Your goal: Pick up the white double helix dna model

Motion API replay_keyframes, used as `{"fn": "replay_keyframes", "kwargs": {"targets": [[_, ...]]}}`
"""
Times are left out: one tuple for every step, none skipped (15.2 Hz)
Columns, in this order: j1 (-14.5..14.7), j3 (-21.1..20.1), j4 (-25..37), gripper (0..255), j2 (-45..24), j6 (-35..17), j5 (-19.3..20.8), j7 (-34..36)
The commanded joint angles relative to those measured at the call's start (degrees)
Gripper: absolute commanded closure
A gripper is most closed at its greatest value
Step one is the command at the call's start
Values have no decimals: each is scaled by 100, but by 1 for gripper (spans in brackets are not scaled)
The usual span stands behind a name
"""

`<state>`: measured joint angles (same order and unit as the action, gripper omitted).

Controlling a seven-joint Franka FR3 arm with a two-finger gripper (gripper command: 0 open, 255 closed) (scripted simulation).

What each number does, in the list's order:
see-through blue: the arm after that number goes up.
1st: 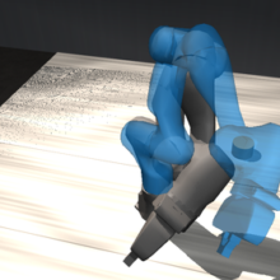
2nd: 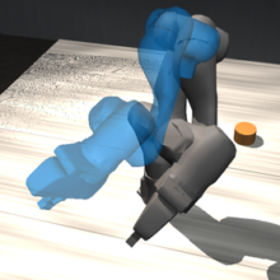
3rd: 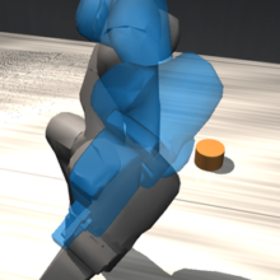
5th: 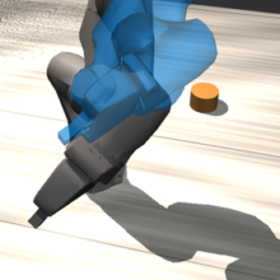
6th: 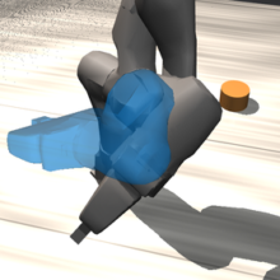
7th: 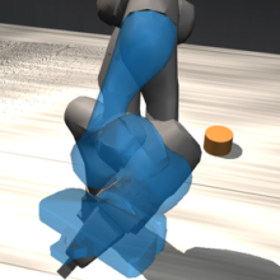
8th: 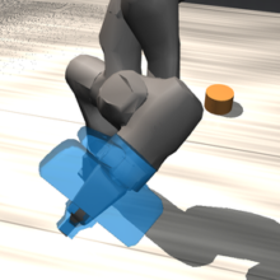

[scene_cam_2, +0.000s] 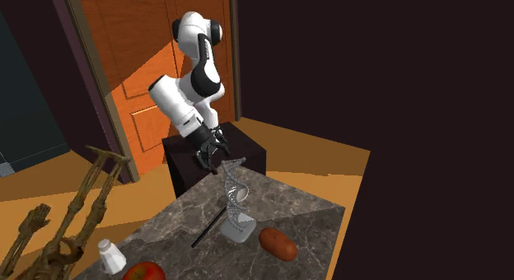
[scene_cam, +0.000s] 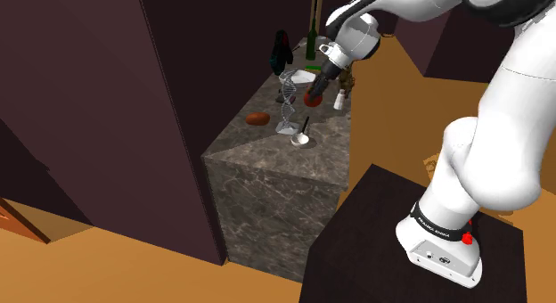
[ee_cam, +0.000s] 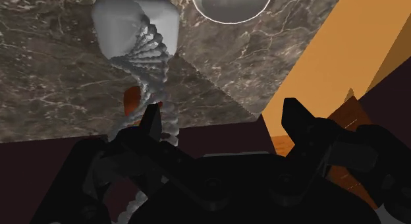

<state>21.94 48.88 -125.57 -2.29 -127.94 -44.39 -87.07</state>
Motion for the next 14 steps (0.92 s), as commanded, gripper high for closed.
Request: {"fn": "replay_keyframes", "kwargs": {"targets": [[-138, 9, 458, 0, -750, 372, -870, -831], [-303, -74, 710, 0, -1092, 576, -1192, -1130], [-492, -189, 966, 0, -1408, 767, -1469, -1386], [-677, -304, 1227, 0, -1706, 946, -1712, -1608], [-859, -421, 1494, 0, -1989, 1114, -1927, -1801], [-982, -504, 1675, 0, -2168, 1218, -2054, -1914], [-1009, -538, 1663, 0, -2213, 1196, -2102, -1966], [-1029, -563, 1653, 0, -2262, 1176, -2153, -2019], [-1049, -588, 1643, 0, -2311, 1158, -2205, -2072], [-1069, -613, 1635, 0, -2361, 1140, -2257, -2125], [-1089, -638, 1628, 0, -2412, 1123, -2309, -2178], [-1109, -664, 1623, 0, -2463, 1106, -2362, -2231], [-1130, -690, 1618, 0, -2515, 1090, -2414, -2283], [-1142, -705, 1616, 0, -2544, 1081, -2444, -2313]]}}
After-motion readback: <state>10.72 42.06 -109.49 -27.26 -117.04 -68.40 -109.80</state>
